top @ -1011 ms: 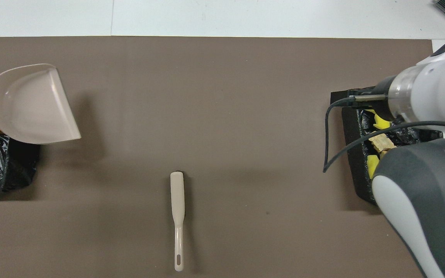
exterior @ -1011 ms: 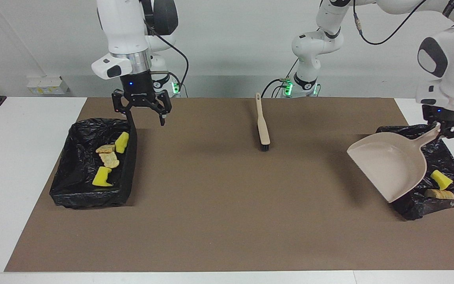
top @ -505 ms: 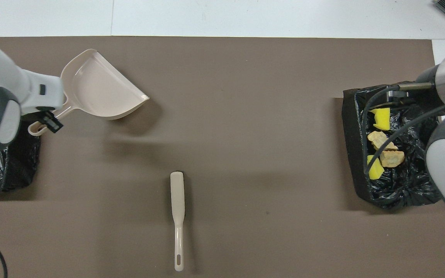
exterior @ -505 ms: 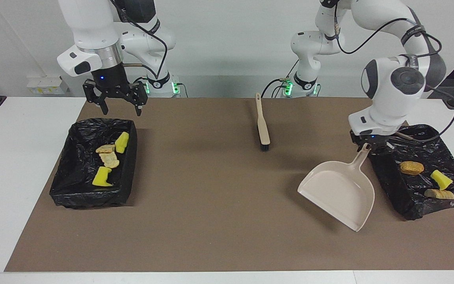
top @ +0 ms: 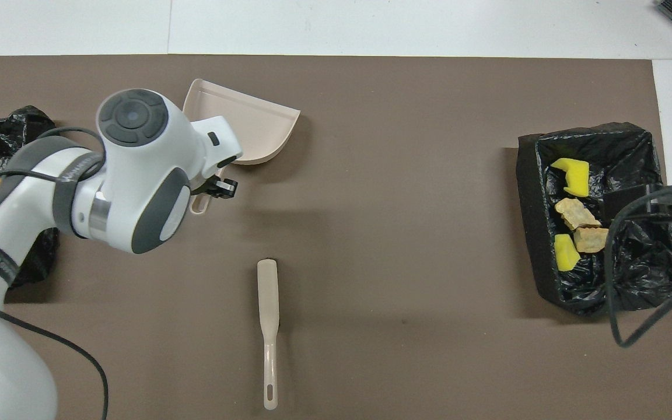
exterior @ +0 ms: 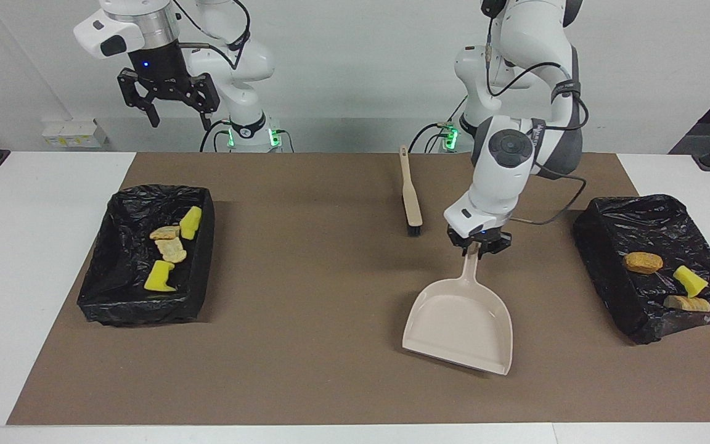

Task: Sweep and dump trash in bin
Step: 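Bring the emptied dustpan back mid-table with the left gripper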

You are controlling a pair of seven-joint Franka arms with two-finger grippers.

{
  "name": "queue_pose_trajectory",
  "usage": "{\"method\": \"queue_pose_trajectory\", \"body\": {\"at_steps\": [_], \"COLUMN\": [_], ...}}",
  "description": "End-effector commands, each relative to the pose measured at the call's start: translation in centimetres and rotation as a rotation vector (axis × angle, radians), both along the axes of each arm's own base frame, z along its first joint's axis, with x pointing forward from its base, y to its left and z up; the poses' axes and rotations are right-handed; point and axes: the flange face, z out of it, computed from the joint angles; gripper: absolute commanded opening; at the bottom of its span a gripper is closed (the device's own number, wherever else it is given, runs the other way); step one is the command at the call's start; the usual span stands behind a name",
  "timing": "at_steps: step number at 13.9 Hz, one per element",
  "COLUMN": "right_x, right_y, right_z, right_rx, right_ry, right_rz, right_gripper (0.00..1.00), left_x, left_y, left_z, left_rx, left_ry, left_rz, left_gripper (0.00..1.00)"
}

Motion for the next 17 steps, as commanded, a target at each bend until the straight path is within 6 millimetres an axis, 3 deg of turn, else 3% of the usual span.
{"method": "queue_pose_trajectory", "body": {"at_steps": [1, 4, 5, 6, 7, 10, 14, 17], "right_x": [0.2, 1.1, 1.5, 1.5, 1.3, 1.2, 1.3, 1.2], "right_y": [-0.9, -0.6, -0.6, -0.5, -0.3, 0.3, 0.9, 1.3], "right_z": [-1.2, -1.0, -1.4, -1.4, -1.0, -0.7, -0.6, -0.5], "right_rx": [0.026, 0.013, 0.012, 0.018, 0.029, 0.038, 0.076, 0.101], "right_ry": [0.028, 0.029, 0.05, 0.052, 0.038, 0.019, 0.005, 0.005], "right_rz": [0.011, 0.038, 0.041, 0.043, 0.045, 0.053, 0.064, 0.071], "right_gripper": [1.0, 1.0, 1.0, 1.0, 1.0, 1.0, 1.0, 1.0], "left_x": [-1.9, -4.3, -4.8, -5.3, -5.6, -4.1, 0.2, 1.3], "left_y": [-3.9, -7.5, -7.8, -8.1, -8.0, -4.3, 5.0, 11.7], "left_z": [-1.7, -3.4, -3.5, -3.5, -3.2, 0.4, 5.0, 8.9], "left_rx": [-0.065, -0.072, -0.062, -0.054, -0.041, -0.037, -0.078, -0.075], "left_ry": [0.011, 0.024, 0.036, 0.044, 0.057, 0.044, -0.026, -0.038], "left_rz": [0.11, 0.256, 0.322, 0.357, 0.353, 0.383, 0.385, 0.309], "left_gripper": [0.0, 0.0, 0.0, 0.7, 1.0, 1.0, 1.0, 1.0]}}
